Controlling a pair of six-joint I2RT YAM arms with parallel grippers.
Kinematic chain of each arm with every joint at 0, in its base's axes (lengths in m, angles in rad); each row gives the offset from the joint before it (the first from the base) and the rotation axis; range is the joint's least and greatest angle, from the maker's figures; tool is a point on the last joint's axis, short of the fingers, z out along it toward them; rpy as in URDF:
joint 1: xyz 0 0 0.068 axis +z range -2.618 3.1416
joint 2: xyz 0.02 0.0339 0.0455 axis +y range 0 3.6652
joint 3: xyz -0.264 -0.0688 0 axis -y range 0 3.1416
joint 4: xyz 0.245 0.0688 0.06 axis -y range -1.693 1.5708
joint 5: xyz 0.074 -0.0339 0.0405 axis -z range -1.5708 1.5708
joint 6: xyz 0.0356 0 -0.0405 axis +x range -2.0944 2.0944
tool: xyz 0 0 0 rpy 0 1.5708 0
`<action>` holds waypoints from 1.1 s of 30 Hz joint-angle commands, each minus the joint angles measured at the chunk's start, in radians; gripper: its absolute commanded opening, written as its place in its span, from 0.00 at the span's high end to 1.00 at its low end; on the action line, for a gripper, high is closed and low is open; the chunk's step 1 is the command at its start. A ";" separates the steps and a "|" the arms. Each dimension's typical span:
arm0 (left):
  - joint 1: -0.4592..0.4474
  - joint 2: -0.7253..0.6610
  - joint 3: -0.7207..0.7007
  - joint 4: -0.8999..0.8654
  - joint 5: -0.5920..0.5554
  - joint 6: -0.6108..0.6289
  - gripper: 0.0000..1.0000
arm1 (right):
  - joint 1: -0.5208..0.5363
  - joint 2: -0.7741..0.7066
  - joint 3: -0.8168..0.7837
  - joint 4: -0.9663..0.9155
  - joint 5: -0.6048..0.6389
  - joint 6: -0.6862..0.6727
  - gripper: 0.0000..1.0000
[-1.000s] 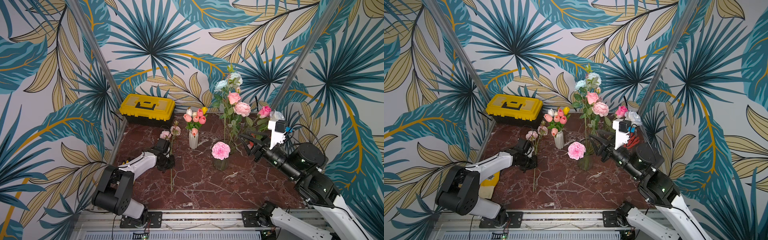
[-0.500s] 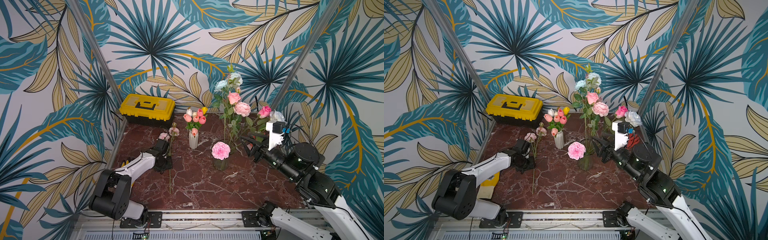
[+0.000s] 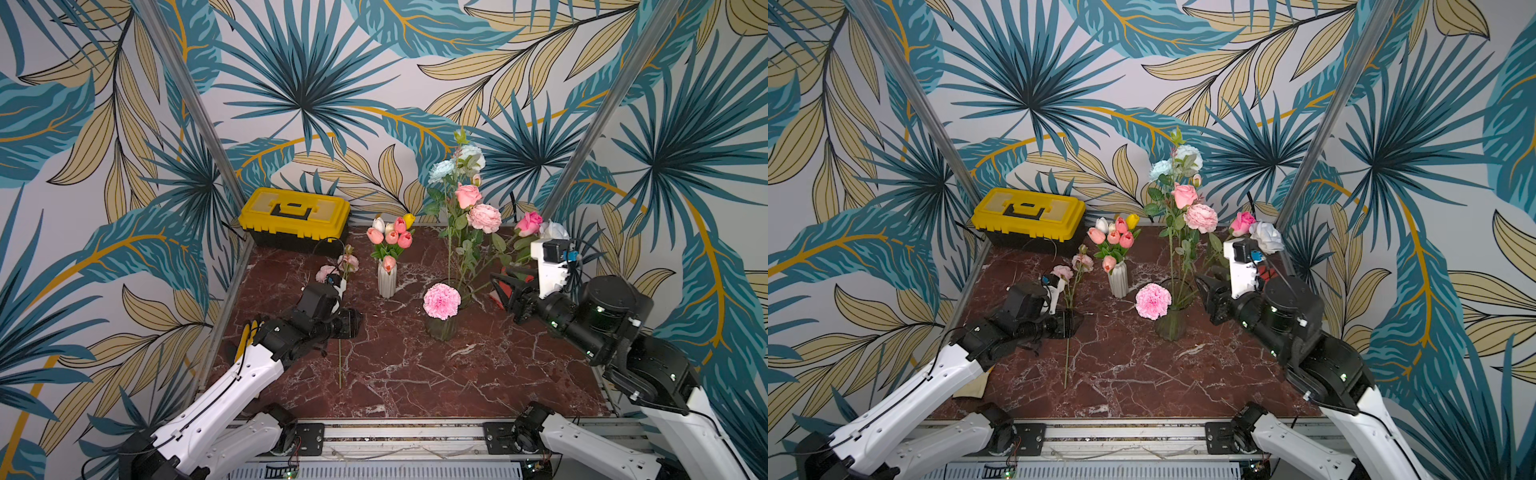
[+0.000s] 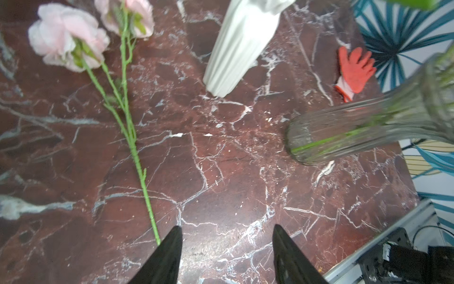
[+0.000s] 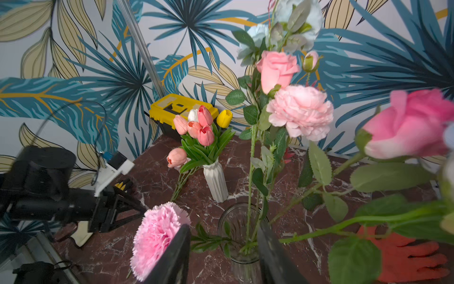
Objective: Pick out pink flowers from the vase
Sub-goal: Place the flower at the center of the board, then pick up the flower from the vase.
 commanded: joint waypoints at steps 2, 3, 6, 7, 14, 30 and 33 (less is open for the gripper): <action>-0.005 -0.113 0.019 0.076 0.017 0.116 0.40 | 0.005 -0.037 -0.149 0.070 -0.020 -0.016 0.60; -0.005 -0.145 0.008 0.092 0.014 0.136 0.40 | 0.004 -0.057 -0.189 0.098 -0.016 -0.030 0.60; -0.005 -0.226 -0.018 0.137 0.011 0.167 0.39 | 0.004 -0.094 -0.294 0.139 -0.057 -0.150 0.56; -0.005 -0.248 -0.026 0.152 0.008 0.171 0.38 | 0.004 -0.112 -0.333 0.164 -0.098 -0.215 0.55; -0.014 -0.333 -0.069 0.166 -0.010 0.227 0.37 | 0.004 -0.200 -0.575 0.437 -0.203 -0.437 0.58; -0.054 -0.374 -0.100 0.127 -0.067 0.269 0.35 | -0.002 0.013 -0.675 0.773 -0.236 -0.535 0.52; -0.054 -0.373 -0.105 0.128 -0.072 0.270 0.35 | -0.010 0.032 -0.694 0.825 -0.238 -0.526 0.55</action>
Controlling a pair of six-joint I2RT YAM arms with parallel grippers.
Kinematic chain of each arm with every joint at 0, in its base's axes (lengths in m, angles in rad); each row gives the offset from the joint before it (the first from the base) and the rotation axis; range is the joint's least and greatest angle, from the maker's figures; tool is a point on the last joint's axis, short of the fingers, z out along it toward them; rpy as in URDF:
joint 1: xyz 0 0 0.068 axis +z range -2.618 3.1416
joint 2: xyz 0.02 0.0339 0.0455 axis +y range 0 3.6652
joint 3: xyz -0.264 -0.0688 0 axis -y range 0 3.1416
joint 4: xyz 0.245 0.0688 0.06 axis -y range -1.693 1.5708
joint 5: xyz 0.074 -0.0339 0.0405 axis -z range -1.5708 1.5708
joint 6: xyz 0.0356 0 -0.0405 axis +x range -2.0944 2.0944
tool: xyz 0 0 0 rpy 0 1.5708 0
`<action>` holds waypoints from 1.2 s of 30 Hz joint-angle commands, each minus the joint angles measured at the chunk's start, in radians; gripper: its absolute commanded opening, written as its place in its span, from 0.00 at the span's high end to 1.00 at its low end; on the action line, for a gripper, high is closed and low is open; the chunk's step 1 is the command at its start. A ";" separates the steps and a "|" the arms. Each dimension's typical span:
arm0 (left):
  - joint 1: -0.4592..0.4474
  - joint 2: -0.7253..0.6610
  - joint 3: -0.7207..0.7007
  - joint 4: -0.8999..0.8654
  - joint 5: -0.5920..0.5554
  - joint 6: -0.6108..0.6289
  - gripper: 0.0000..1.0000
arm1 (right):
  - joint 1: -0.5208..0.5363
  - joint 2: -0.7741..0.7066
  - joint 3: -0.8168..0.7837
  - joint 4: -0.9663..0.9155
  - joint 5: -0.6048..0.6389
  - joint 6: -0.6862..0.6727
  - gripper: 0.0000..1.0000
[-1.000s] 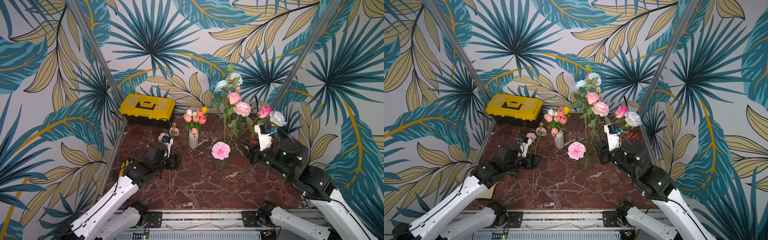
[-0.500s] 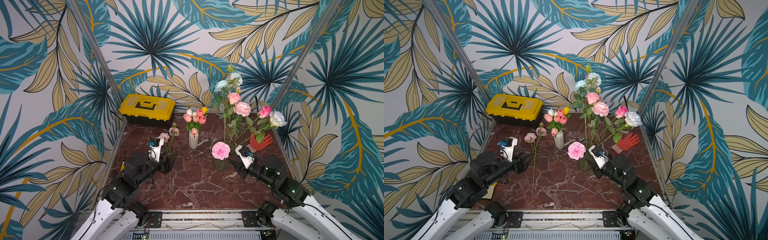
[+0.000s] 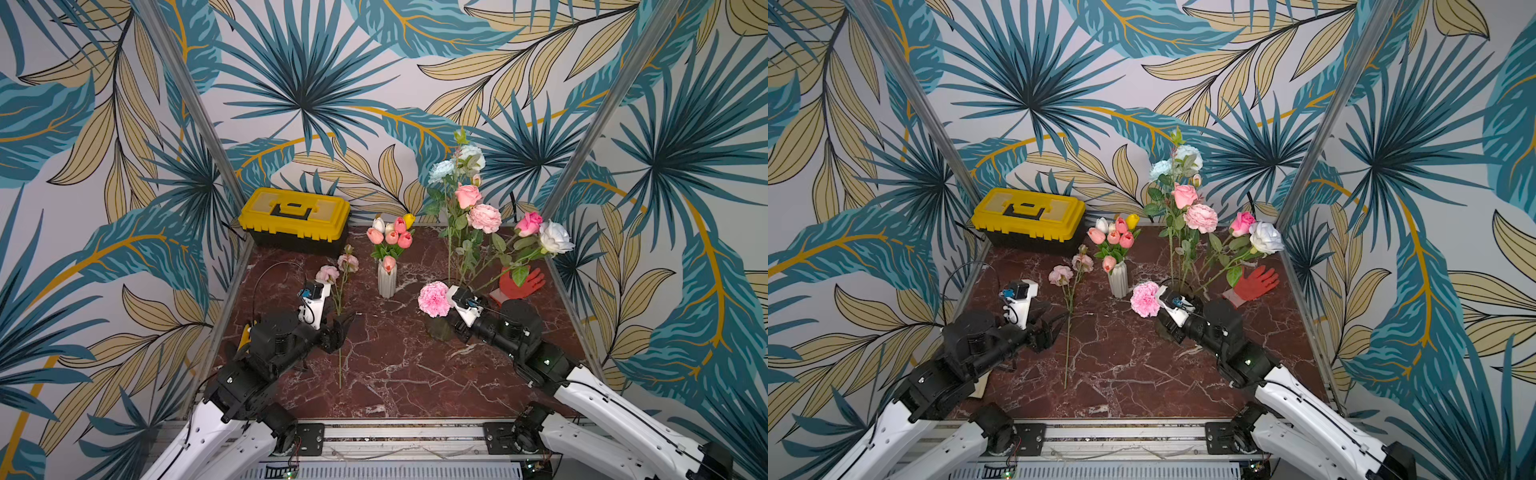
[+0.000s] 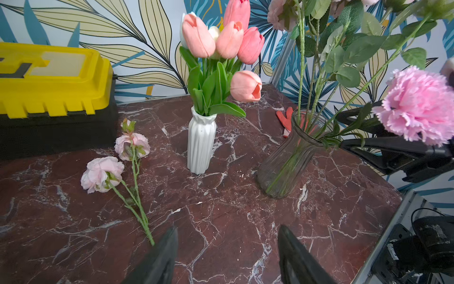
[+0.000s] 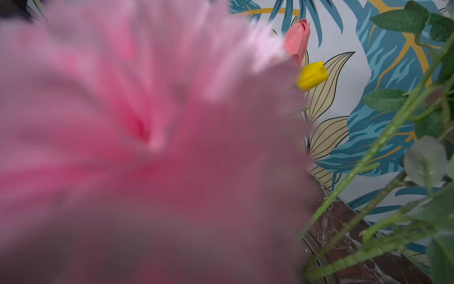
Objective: Pick out pink flowers from the vase
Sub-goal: Pick up the flower from the vase.
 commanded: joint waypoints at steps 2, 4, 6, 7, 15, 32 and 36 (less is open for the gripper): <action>-0.009 -0.008 -0.021 -0.004 -0.018 0.018 0.35 | -0.011 0.023 -0.031 0.107 -0.021 -0.002 0.60; -0.011 -0.008 -0.024 0.001 -0.015 0.018 0.34 | -0.012 0.039 -0.034 0.120 -0.029 0.005 0.66; -0.011 -0.007 -0.028 0.008 -0.010 0.018 0.34 | -0.014 0.061 -0.034 0.136 -0.038 0.012 0.71; -0.011 -0.007 -0.029 0.010 -0.010 0.016 0.34 | -0.014 0.072 -0.033 0.140 -0.039 0.013 0.73; -0.012 -0.011 -0.034 0.010 0.001 0.016 0.34 | -0.015 0.110 -0.048 0.217 0.005 0.010 0.56; -0.012 -0.022 -0.038 0.011 0.004 0.019 0.34 | -0.015 0.194 0.001 0.220 0.039 -0.010 0.55; -0.012 -0.027 -0.041 0.010 -0.006 0.021 0.34 | -0.016 0.203 0.013 0.197 0.053 -0.018 0.67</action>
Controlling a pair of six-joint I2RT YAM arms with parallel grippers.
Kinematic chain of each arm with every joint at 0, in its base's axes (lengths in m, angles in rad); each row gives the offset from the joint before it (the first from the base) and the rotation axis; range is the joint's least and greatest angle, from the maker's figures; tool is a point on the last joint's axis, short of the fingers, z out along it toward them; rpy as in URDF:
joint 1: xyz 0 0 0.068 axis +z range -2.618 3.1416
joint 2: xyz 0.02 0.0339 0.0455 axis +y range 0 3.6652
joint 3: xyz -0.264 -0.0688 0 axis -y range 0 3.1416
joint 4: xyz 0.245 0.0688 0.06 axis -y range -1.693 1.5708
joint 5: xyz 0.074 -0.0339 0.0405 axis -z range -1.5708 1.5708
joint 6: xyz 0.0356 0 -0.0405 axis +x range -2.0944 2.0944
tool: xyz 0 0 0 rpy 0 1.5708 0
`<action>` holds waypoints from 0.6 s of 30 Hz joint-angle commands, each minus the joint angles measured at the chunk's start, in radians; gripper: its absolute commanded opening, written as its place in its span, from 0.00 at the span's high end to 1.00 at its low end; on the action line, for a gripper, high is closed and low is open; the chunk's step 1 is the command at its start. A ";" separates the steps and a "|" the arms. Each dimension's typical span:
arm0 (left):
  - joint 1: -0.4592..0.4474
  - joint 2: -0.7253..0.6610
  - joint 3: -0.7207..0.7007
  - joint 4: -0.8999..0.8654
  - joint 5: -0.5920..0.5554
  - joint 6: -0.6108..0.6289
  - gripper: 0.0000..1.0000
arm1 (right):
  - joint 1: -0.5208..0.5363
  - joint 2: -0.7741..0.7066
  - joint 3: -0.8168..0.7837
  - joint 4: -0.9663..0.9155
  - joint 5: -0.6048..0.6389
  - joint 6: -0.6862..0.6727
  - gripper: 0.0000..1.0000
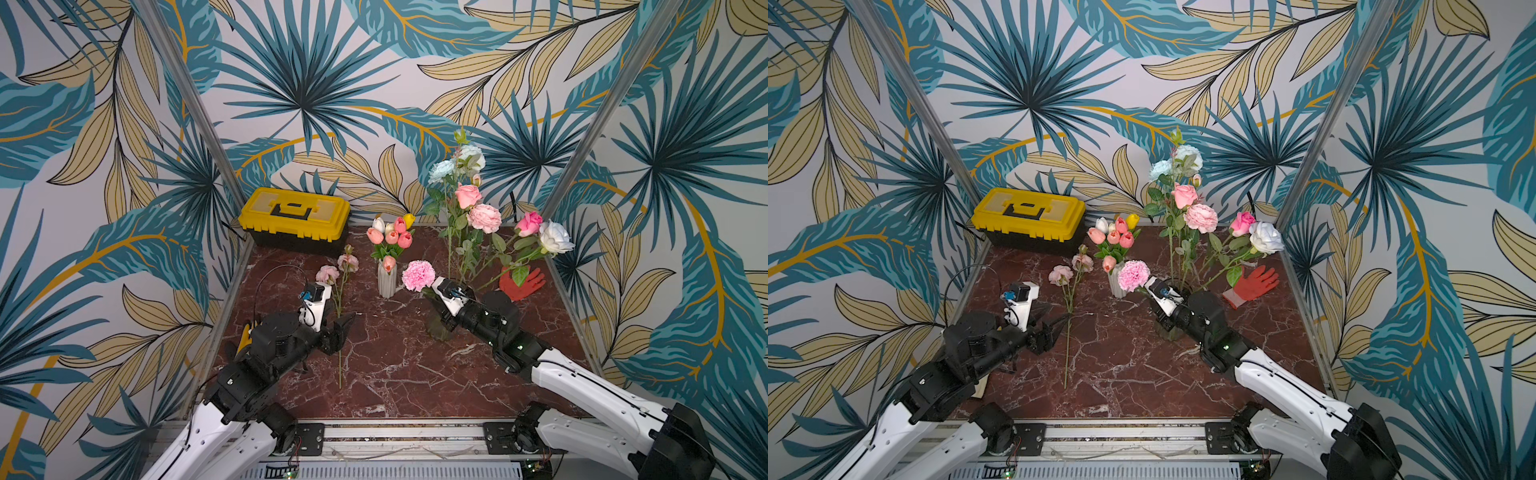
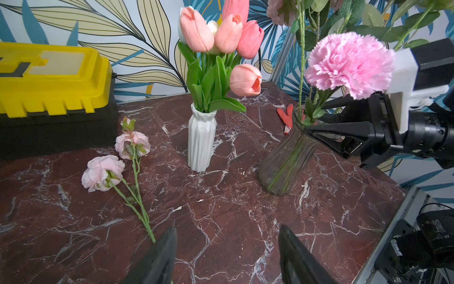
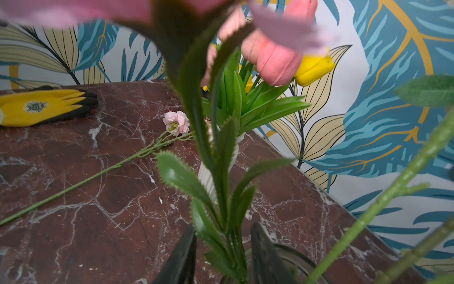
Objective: Pick out pink flowers from the vase
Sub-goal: Pick up the flower from the vase.
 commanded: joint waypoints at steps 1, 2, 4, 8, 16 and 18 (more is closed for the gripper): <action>-0.005 -0.013 -0.025 0.008 0.000 0.010 0.34 | -0.002 -0.001 0.019 -0.015 0.014 -0.003 0.71; -0.004 -0.013 -0.025 0.009 0.003 0.010 0.34 | -0.002 -0.005 0.019 -0.015 0.015 -0.002 0.73; -0.005 -0.013 -0.025 0.008 0.006 0.008 0.34 | -0.003 -0.017 0.017 -0.017 0.015 -0.002 0.79; -0.005 -0.015 -0.028 0.009 -0.001 0.011 0.34 | -0.002 -0.048 0.019 -0.032 0.010 0.002 0.86; -0.005 -0.003 -0.018 0.009 0.028 0.024 0.34 | -0.002 -0.100 0.063 -0.107 -0.008 0.018 0.95; -0.006 0.014 -0.003 0.009 0.039 0.030 0.34 | -0.002 -0.118 0.084 -0.130 -0.014 0.023 0.95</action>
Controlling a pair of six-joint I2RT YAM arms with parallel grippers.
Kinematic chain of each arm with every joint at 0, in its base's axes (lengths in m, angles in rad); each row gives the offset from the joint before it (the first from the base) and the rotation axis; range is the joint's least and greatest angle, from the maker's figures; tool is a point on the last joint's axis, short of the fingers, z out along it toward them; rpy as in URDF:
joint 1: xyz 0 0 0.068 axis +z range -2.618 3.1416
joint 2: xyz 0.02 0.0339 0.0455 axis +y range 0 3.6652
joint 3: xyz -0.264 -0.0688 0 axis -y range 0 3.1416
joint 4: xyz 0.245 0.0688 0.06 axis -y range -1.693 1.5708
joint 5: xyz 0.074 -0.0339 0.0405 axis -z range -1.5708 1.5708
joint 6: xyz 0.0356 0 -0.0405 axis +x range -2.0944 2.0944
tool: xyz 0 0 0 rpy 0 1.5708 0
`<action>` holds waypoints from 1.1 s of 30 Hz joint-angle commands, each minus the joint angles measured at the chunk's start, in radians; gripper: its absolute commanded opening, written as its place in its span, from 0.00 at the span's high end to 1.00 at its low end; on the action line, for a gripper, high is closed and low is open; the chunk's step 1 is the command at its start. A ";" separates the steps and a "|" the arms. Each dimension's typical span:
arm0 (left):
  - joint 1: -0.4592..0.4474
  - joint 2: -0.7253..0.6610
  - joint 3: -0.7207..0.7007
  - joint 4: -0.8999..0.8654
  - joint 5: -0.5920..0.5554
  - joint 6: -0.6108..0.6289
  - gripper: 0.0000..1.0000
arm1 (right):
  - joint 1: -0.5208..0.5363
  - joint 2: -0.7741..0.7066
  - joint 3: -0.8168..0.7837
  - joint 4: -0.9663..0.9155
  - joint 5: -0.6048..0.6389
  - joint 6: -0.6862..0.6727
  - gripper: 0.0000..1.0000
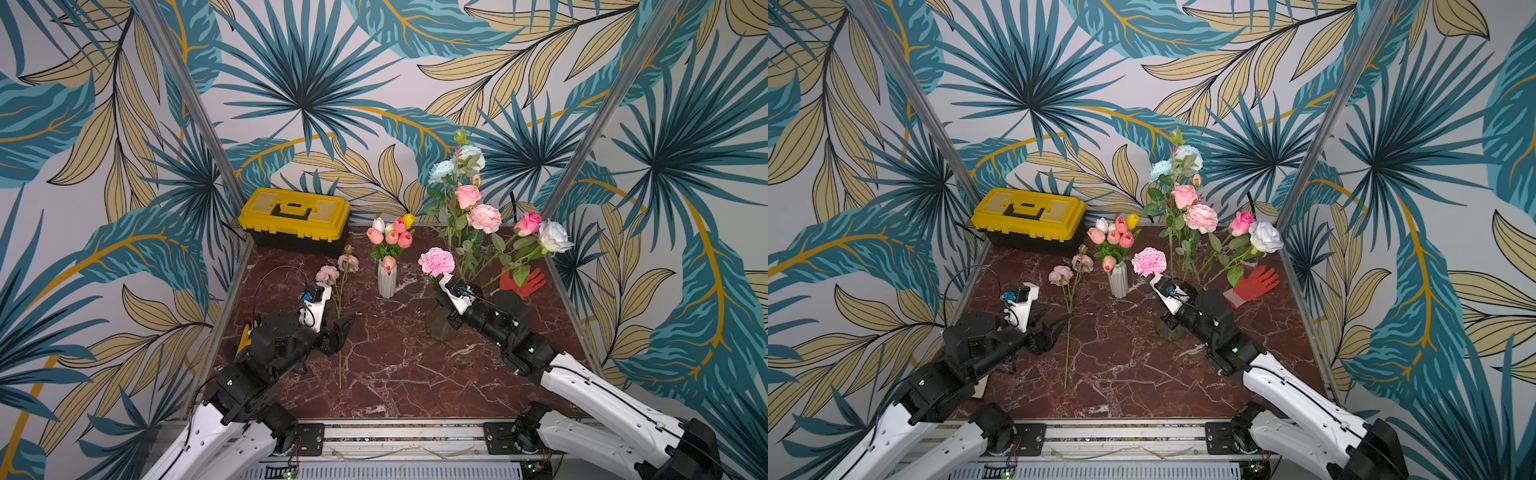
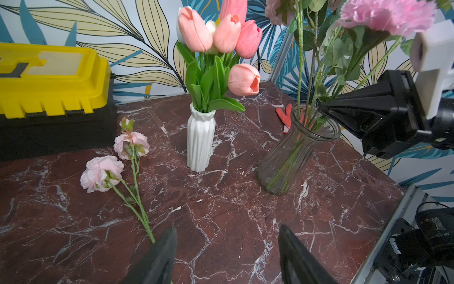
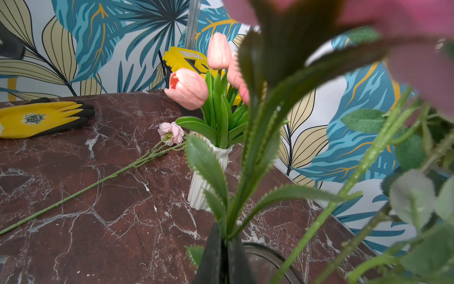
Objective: Pick out pink flowers from the vase
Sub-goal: Pick up the flower from the vase.
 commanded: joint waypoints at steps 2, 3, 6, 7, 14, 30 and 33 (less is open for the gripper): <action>-0.006 0.028 0.023 0.010 0.033 0.029 0.34 | 0.000 -0.053 0.068 -0.080 -0.032 0.025 0.95; -0.006 0.036 0.034 0.014 0.046 0.037 0.34 | 0.001 -0.063 0.099 -0.116 -0.045 0.024 0.96; -0.007 0.058 0.050 0.062 0.126 0.060 0.34 | 0.000 -0.064 0.210 -0.234 -0.072 0.015 0.99; -0.008 0.074 0.056 0.078 0.123 0.050 0.34 | 0.001 -0.063 0.251 -0.272 -0.085 0.014 0.99; -0.009 0.160 0.090 0.224 0.220 0.070 0.21 | 0.001 -0.024 0.487 -0.404 -0.157 0.047 1.00; -0.009 0.263 0.190 0.408 0.331 0.162 0.20 | 0.007 0.082 0.690 -0.281 -0.280 0.199 1.00; -0.009 0.279 0.187 0.453 0.354 0.178 0.20 | 0.014 0.078 0.609 -0.200 -0.296 0.247 1.00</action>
